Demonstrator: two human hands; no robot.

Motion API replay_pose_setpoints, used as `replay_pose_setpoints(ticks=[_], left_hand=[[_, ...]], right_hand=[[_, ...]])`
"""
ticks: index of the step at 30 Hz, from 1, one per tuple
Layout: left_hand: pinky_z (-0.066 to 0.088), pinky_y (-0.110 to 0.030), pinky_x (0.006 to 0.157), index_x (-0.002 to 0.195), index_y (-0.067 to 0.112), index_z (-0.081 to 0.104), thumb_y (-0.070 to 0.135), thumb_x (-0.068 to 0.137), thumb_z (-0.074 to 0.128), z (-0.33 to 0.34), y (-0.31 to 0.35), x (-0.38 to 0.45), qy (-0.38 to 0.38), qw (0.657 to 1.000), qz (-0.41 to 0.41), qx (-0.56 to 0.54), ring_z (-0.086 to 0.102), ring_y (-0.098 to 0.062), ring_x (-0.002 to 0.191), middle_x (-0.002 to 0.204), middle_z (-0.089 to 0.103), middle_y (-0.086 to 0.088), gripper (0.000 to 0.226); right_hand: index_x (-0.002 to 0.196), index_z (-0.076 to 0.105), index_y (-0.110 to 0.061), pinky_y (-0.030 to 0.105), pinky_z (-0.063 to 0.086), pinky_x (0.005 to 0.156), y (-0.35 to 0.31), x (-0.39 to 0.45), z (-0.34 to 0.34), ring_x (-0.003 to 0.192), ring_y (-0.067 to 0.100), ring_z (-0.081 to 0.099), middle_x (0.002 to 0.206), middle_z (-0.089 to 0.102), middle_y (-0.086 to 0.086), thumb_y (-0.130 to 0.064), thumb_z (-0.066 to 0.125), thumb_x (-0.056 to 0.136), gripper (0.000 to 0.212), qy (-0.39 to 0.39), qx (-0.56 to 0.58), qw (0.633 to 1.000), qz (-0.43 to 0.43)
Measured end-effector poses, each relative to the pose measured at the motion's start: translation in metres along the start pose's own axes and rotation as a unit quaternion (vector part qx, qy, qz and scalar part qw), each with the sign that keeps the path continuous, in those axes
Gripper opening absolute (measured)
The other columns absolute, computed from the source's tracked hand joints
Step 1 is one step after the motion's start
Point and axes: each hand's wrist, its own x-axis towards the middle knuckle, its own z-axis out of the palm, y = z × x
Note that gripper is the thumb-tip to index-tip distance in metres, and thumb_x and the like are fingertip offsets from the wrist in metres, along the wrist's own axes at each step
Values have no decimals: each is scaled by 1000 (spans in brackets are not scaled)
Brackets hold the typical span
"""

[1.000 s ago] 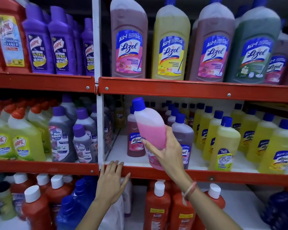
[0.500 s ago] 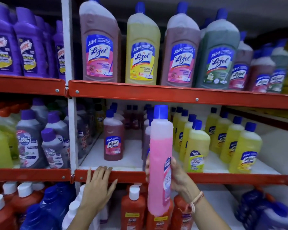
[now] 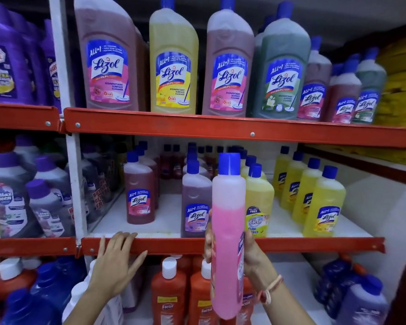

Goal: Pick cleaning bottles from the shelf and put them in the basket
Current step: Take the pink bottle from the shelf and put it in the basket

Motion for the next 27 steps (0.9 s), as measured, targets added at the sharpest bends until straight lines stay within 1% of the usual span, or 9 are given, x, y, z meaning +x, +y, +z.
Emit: replay_pose_setpoints(ticks=[2, 4, 6, 8, 12, 17, 19, 22, 27], left_hand=[[8, -57, 118, 134, 20, 46, 82, 72, 6, -14, 16, 2, 14, 998, -29, -53, 38, -20, 135, 139, 49, -1, 96], [6, -60, 118, 133, 28, 45, 77, 76, 19, -37, 45, 4, 61, 981, -26, -180, 37, -15, 134, 142, 47, 5, 79], [23, -56, 116, 128, 40, 48, 80, 75, 32, -71, 83, 7, 74, 928, 2, -366, 40, -7, 131, 139, 48, 16, 68], [34, -44, 111, 122, 45, 52, 83, 70, 43, -102, 119, 8, 38, 870, 57, -489, 42, 2, 128, 134, 51, 24, 65], [50, -29, 93, 112, 37, 63, 59, 62, 74, -131, 166, 4, 6, 845, 134, -518, 59, -2, 112, 121, 63, 14, 55], [55, -35, 91, 103, 29, 70, 36, 62, 87, -116, 177, -2, 6, 832, 115, -543, 67, -5, 102, 108, 73, 11, 45], [58, -30, 86, 104, 29, 70, 26, 64, 88, -105, 176, -5, -5, 820, 114, -561, 69, -8, 99, 103, 76, 10, 44], [56, -18, 77, 107, 30, 68, 20, 62, 89, -84, 177, -15, 4, 809, 95, -579, 71, -8, 96, 100, 76, 13, 51], [55, -14, 74, 118, 38, 58, 21, 53, 91, -43, 177, -40, 17, 795, 36, -605, 70, -7, 97, 103, 74, 19, 74]], right_hand=[[115, 61, -6, 32, 61, 78, 3, -3, -7, 90, 20, 73, 104, 74, 6, -47, 78, 71, 63, 25, -12, 999, -35], [115, 63, -6, 34, 61, 77, 10, -5, -10, 90, 22, 74, 102, 76, 9, -42, 84, 66, 64, 55, -33, 995, -70], [111, 65, -6, 35, 62, 72, 15, -9, -14, 84, 24, 75, 96, 77, 12, -39, 93, 52, 72, 114, -55, 987, -94], [108, 66, -7, 34, 61, 69, 21, -11, -16, 81, 26, 75, 94, 77, 14, -36, 97, 44, 77, 169, -89, 974, -120], [106, 70, -12, 32, 60, 69, 26, -14, -14, 84, 27, 74, 95, 77, 14, -33, 97, 45, 70, 230, -140, 948, -169], [100, 72, -16, 29, 59, 67, 29, -32, -15, 84, 25, 74, 93, 78, 12, -33, 97, 42, 65, 264, -169, 934, -174], [98, 73, -20, 26, 59, 66, 32, -42, -14, 83, 21, 74, 92, 79, 8, -32, 97, 41, 63, 274, -186, 928, -168], [95, 74, -24, 24, 58, 66, 44, -57, -16, 81, 17, 74, 90, 79, 4, -22, 93, 43, 55, 298, -199, 921, -153], [97, 73, -25, 25, 59, 69, 80, -83, -22, 83, 15, 73, 90, 79, 0, -13, 88, 49, 51, 341, -200, 913, -104]])
